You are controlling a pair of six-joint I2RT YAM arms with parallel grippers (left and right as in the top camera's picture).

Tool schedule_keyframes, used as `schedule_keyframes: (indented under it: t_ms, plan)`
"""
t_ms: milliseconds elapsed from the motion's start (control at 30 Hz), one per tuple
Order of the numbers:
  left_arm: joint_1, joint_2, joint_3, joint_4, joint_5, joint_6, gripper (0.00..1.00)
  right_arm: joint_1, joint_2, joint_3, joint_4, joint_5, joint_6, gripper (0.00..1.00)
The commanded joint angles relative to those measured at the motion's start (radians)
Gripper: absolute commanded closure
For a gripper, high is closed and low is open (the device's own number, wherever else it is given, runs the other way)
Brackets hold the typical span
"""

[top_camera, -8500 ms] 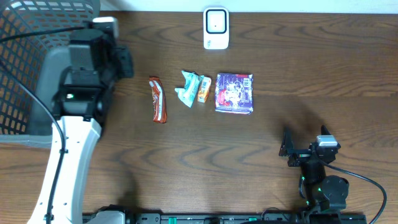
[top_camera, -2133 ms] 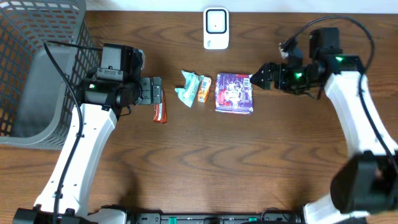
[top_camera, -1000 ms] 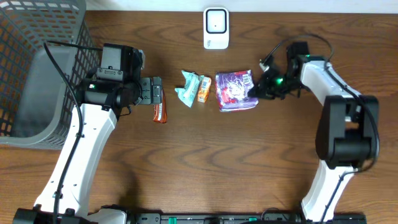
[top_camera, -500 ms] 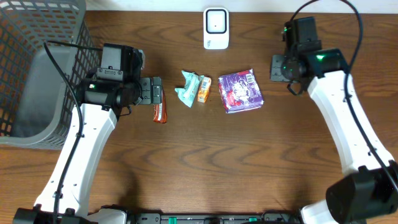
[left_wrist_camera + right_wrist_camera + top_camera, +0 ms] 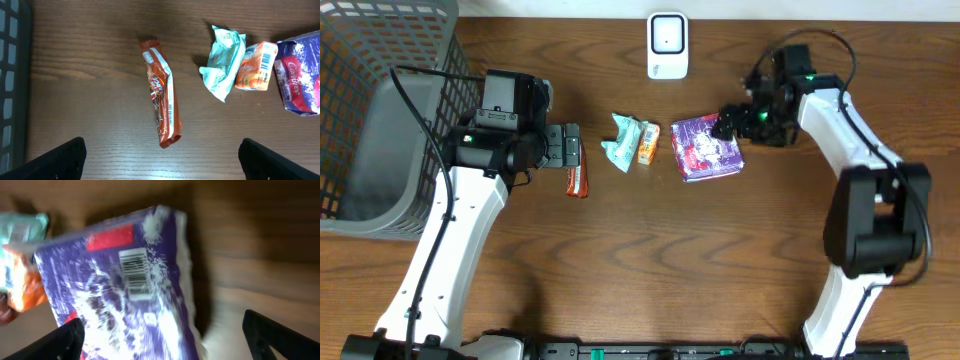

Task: Scan the item barcode
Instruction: 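Reach the right gripper to the purple package and grasp it, then lift the purple package and hold it up toward the scanner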

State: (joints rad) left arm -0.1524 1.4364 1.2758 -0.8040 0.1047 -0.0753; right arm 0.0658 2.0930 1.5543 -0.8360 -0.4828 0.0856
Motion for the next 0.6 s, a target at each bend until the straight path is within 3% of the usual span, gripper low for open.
schedule_keyframes:
  t_ms: [0,100,133,167,267,467,567]
  plan:
    - [0.000,0.004,0.002,0.000,-0.009,-0.005,0.02,-0.041,0.093,-0.013,-0.005,-0.341,-0.121,0.16]
    - [0.000,0.004,0.002,0.000,-0.009,-0.005,0.02,-0.052,0.166,-0.013,-0.010,-0.371,-0.129,0.23]
    - [0.000,0.004,0.002,0.000,-0.009,-0.005,0.02,-0.052,0.187,-0.013,-0.009,-0.374,-0.130,0.31]
    - [0.000,0.004,0.002,0.000,-0.009,-0.005,0.02,-0.051,0.207,-0.013,-0.009,-0.374,-0.134,0.43]
    - [0.000,0.004,0.002,0.000,-0.009,-0.005,0.02,-0.047,0.236,-0.013,-0.009,-0.373,-0.136,0.98]
    - [0.000,0.004,0.002,0.000,-0.009,-0.005,0.02,-0.048,0.182,0.013,-0.010,-0.352,-0.114,0.99]
    - [0.000,0.004,0.002,0.000,-0.009,-0.005,0.02,-0.045,0.089,0.039,-0.019,-0.186,-0.043,0.99]
